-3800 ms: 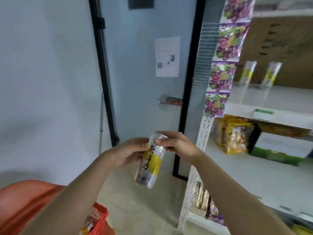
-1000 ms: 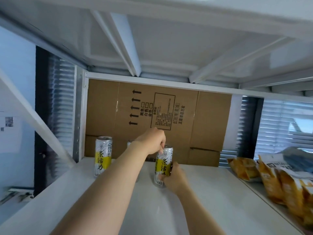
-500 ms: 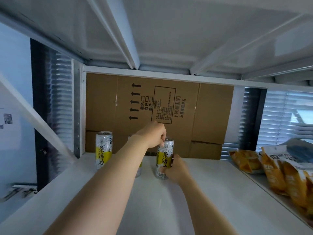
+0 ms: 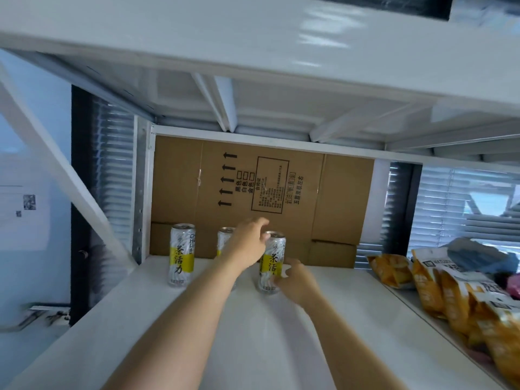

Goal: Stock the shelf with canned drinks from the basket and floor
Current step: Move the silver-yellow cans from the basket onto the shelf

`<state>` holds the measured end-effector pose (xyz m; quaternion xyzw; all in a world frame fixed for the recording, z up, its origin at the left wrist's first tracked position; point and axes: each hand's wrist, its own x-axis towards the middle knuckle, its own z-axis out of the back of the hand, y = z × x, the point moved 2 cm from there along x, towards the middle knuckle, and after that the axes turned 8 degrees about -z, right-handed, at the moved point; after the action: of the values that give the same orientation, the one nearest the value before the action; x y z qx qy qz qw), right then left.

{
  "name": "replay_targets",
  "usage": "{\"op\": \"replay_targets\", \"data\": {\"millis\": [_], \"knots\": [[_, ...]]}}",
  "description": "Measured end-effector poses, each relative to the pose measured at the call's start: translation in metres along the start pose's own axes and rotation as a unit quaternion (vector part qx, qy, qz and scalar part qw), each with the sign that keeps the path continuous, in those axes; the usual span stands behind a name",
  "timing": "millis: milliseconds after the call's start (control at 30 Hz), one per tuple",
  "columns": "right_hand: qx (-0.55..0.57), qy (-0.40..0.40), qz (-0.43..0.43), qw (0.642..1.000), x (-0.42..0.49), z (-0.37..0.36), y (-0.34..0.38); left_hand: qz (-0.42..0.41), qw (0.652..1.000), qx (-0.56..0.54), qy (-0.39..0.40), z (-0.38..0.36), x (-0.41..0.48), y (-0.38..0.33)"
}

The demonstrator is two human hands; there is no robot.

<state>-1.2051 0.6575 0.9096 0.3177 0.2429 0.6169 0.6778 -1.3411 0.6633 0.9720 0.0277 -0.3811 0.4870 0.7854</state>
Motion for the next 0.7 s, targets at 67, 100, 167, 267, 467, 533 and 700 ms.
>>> {"op": "replay_targets", "data": {"millis": [67,100,167,267,467,533,700], "knots": [[0.012,-0.027,0.006,1.000,-0.016,0.010,0.004,0.028,0.996,-0.054,-0.065,0.003,-0.021,-0.003],[0.017,-0.039,0.013,0.999,-0.026,0.015,0.006,0.044,0.992,-0.077,-0.090,0.005,-0.032,-0.003],[0.053,-0.050,0.016,0.997,-0.045,0.020,0.007,0.082,0.983,-0.118,-0.117,0.010,-0.055,-0.004],[0.112,-0.066,0.015,0.991,-0.075,0.026,0.010,0.119,0.966,-0.180,-0.141,0.021,-0.083,-0.007],[0.208,-0.079,0.014,0.975,-0.149,0.019,0.014,0.162,0.939,-0.277,-0.127,0.045,-0.140,-0.015],[0.249,-0.058,0.006,0.967,-0.172,0.015,0.014,0.170,0.927,-0.312,-0.117,0.050,-0.163,-0.019],[0.306,-0.018,0.008,0.952,-0.236,0.007,0.014,0.194,0.895,-0.380,-0.127,0.076,-0.222,-0.052]]}}
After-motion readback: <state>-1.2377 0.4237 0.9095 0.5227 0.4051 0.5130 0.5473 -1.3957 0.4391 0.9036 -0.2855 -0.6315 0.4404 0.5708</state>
